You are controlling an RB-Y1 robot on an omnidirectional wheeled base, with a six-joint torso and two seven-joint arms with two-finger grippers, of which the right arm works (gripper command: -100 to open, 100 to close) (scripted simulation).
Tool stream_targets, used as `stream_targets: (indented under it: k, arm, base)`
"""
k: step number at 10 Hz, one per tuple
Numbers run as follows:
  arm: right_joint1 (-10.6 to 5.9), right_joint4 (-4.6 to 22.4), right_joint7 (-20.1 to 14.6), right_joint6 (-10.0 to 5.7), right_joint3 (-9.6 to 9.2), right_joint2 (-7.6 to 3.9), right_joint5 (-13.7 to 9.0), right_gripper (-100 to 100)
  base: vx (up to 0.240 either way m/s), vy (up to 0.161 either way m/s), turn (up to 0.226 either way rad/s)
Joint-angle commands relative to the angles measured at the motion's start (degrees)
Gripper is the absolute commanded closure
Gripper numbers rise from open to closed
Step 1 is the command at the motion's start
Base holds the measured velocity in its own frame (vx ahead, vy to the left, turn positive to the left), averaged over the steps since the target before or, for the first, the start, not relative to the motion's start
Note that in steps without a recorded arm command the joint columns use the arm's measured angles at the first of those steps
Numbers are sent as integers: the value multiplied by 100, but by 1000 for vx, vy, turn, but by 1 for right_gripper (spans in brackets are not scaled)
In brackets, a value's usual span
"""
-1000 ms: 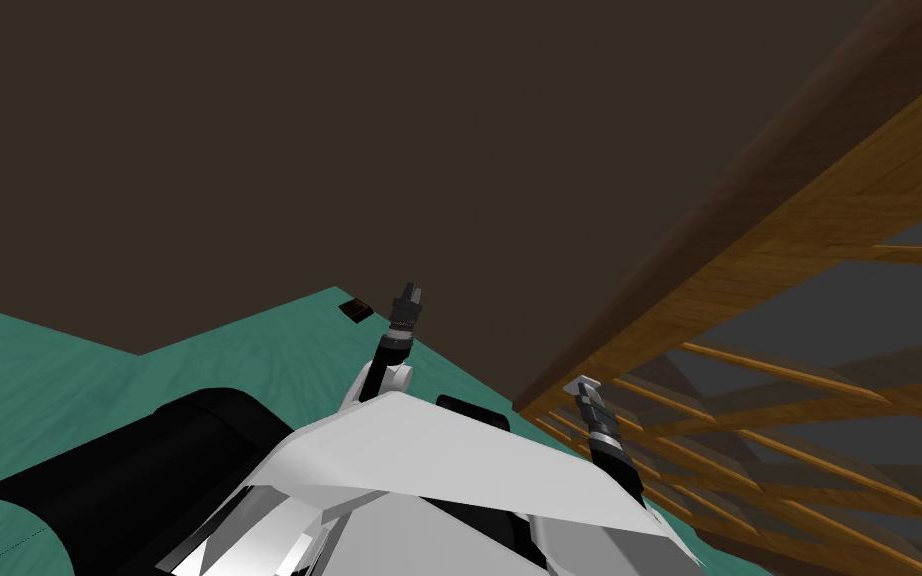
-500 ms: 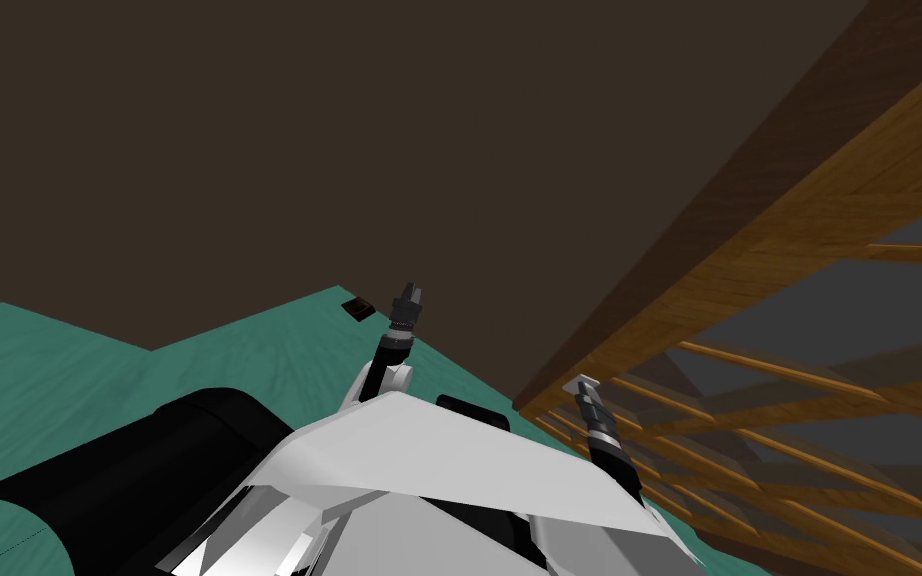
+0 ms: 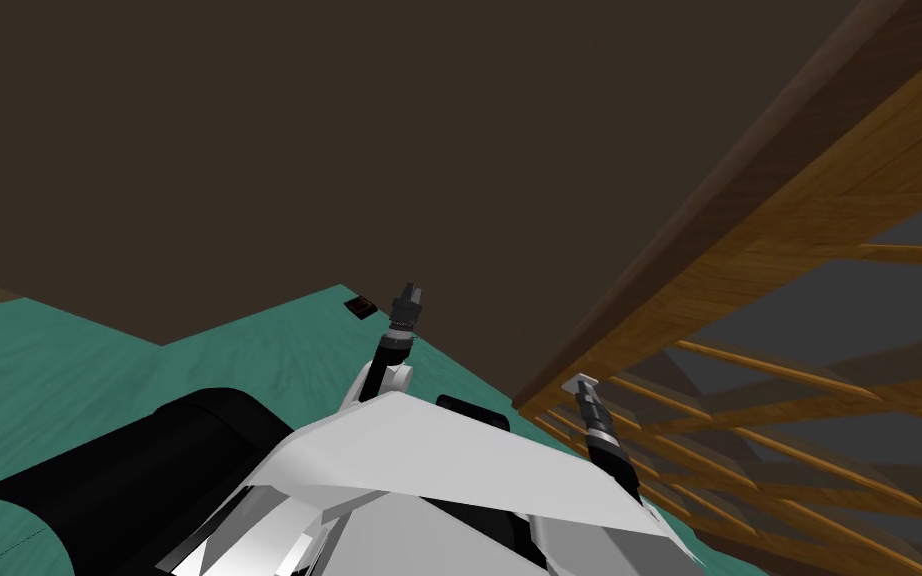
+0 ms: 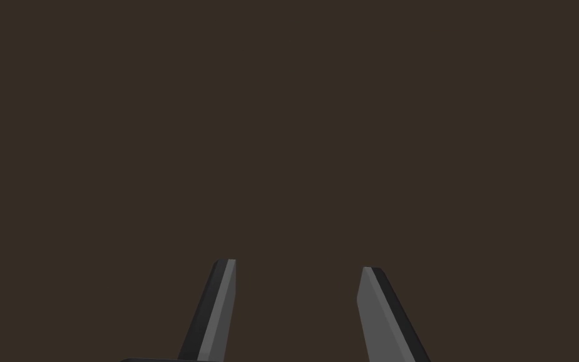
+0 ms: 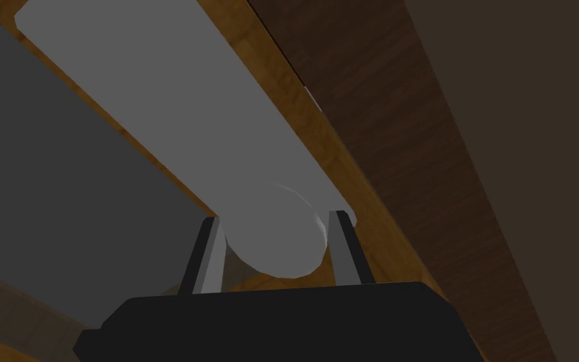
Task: Pull the door open
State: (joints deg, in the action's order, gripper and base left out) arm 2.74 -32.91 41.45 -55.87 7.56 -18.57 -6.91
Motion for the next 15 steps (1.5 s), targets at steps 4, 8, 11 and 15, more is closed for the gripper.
stream_targets:
  k: [4, 8, 11, 15]
  arm:
    - [-20, 3, -692, 25, -62, 11, -111, 100]
    - [-42, 1, -1248, 40, -108, 17, -185, 100]
    - [-64, 0, -1634, 56, -154, 22, -261, 100]
    - [-89, -2, -2194, 73, -204, 28, -342, 100]
  base:
    - [-29, -12, 25]
    - [-30, -15, 22]
    - [-35, -14, 27]
    - [-32, -15, 25]
